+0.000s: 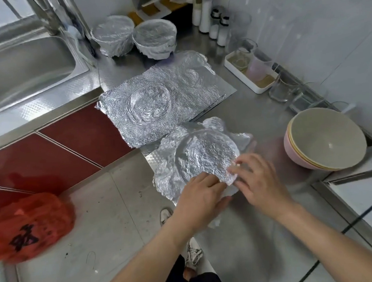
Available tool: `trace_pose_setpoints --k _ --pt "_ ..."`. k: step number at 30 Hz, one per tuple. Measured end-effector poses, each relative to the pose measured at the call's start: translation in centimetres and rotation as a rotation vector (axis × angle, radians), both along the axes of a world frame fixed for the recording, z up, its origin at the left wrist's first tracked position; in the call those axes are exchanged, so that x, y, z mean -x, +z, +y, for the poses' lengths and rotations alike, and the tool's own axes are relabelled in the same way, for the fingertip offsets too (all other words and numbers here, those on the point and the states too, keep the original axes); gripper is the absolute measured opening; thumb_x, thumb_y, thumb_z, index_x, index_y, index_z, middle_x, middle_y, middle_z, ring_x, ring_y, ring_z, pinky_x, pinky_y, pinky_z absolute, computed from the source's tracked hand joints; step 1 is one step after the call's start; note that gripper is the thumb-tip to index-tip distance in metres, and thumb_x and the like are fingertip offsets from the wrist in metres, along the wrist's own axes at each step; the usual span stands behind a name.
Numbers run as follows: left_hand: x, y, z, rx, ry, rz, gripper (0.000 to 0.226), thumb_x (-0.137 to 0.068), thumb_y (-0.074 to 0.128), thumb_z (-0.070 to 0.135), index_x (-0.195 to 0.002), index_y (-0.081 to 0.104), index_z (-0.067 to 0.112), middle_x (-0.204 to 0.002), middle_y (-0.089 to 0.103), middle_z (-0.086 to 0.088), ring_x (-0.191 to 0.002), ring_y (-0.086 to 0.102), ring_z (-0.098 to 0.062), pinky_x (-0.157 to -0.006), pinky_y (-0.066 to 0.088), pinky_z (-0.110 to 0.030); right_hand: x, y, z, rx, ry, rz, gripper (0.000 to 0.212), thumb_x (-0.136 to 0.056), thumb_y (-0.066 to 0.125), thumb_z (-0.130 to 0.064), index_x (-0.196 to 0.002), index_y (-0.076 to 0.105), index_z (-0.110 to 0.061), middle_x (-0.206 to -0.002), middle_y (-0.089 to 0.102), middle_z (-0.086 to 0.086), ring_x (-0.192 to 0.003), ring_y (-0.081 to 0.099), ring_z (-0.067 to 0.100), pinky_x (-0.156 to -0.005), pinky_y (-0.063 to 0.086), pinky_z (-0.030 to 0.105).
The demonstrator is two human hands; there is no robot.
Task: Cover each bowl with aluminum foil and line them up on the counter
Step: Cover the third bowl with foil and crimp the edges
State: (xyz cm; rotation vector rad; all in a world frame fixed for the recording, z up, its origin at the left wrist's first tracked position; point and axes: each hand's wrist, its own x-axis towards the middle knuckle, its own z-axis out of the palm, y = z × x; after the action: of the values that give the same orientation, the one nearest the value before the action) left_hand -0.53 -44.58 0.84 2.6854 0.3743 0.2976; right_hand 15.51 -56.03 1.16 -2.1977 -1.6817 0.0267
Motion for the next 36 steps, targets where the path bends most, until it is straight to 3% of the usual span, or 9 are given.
trace_pose_setpoints --k 5,7,10,17,23,26,30,33,36 --pt "1.0 0.3 0.9 -0.010 -0.034 -0.008 0.023 -0.089 0.053 0.033 -0.095 0.070 0.020 -0.089 0.062 0.005 -0.082 0.054 -0.019 -0.068 0.049 -0.032 0.0 -1.4 -0.2 -0.180 -0.444 0.492 0.044 -0.077 0.072 -0.001 -0.120 0.061 -0.008 -0.118 0.059 0.006 -0.112 0.056 0.027 -0.100 0.043 0.043" --pt "1.2 0.0 0.9 -0.045 -0.012 -0.020 0.018 -0.090 0.054 0.029 -0.089 0.070 0.021 -0.084 0.061 0.006 -0.077 0.052 -0.018 -0.065 0.047 -0.031 0.6 -1.3 0.0 -0.186 -0.580 0.599 0.037 -0.081 0.069 -0.001 -0.116 0.064 -0.009 -0.112 0.064 0.001 -0.107 0.059 0.020 -0.097 0.045 0.034" --pt "0.6 -0.3 0.3 -0.092 -0.001 -0.043 0.021 -0.091 0.052 0.027 -0.081 0.069 0.020 -0.077 0.058 0.006 -0.072 0.049 -0.015 -0.063 0.042 -0.027 1.2 -0.9 0.4 -0.157 -0.610 0.608 0.025 -0.084 0.066 -0.003 -0.108 0.070 -0.009 -0.105 0.069 0.001 -0.097 0.061 0.013 -0.085 0.039 0.016" --pt "-1.2 -1.2 -1.3 -0.036 0.075 -0.064 0.020 -0.090 0.056 0.027 -0.078 0.066 0.015 -0.073 0.056 0.002 -0.069 0.051 -0.020 -0.060 0.046 -0.033 0.2 -0.9 2.2 -0.147 -0.599 0.645 0.016 -0.087 0.062 -0.006 -0.095 0.075 -0.011 -0.092 0.072 -0.001 -0.085 0.066 0.015 -0.076 0.046 0.023" --pt "-3.3 -1.1 -2.4 0.029 0.213 -0.041 0.024 -0.088 0.052 0.032 -0.088 0.070 0.016 -0.072 0.058 0.001 -0.068 0.054 -0.024 -0.058 0.048 -0.034 -0.3 -0.5 2.4 -0.145 -0.585 0.705 0.023 -0.088 0.059 -0.004 -0.107 0.071 -0.011 -0.099 0.070 0.002 -0.087 0.065 0.013 -0.076 0.043 0.012" --pt "-4.1 -0.7 -2.7 0.087 0.282 -0.040 0.028 -0.086 0.050 0.037 -0.090 0.070 0.017 -0.070 0.059 0.001 -0.068 0.054 -0.023 -0.058 0.047 -0.032 -0.4 -0.3 0.7 -0.082 -0.562 0.740 0.029 -0.087 0.058 -0.003 -0.112 0.068 -0.014 -0.105 0.069 0.002 -0.092 0.065 0.013 -0.081 0.044 0.015" --pt "-4.5 -0.9 -2.6 0.108 0.304 -0.047 0.029 -0.087 0.051 0.039 -0.088 0.071 0.018 -0.070 0.059 0.002 -0.069 0.054 -0.022 -0.060 0.045 -0.030 0.4 -0.4 -0.8 0.043 -0.445 0.735 0.023 -0.084 0.064 -0.009 -0.103 0.071 -0.021 -0.090 0.070 -0.005 -0.085 0.065 0.011 -0.078 0.051 0.029" --pt "-4.5 -0.9 -2.8 0.137 0.317 -0.063 0.028 -0.089 0.051 0.038 -0.088 0.072 0.019 -0.071 0.059 0.002 -0.070 0.054 -0.020 -0.063 0.043 -0.031 1.1 -1.3 -0.8 0.018 -0.449 0.695 0.011 -0.086 0.062 -0.018 -0.093 0.071 -0.022 -0.074 0.066 -0.006 -0.074 0.064 0.014 -0.069 0.052 0.036" --pt "-4.7 -0.6 -2.9 0.163 0.336 -0.061 0.029 -0.090 0.050 0.038 -0.087 0.072 0.019 -0.071 0.058 0.002 -0.069 0.054 -0.020 -0.063 0.042 -0.030 1.6 -1.9 -0.5 -0.061 -0.516 0.757 0.010 -0.087 0.064 -0.020 -0.093 0.072 -0.020 -0.080 0.072 -0.007 -0.077 0.069 0.013 -0.071 0.055 0.041"
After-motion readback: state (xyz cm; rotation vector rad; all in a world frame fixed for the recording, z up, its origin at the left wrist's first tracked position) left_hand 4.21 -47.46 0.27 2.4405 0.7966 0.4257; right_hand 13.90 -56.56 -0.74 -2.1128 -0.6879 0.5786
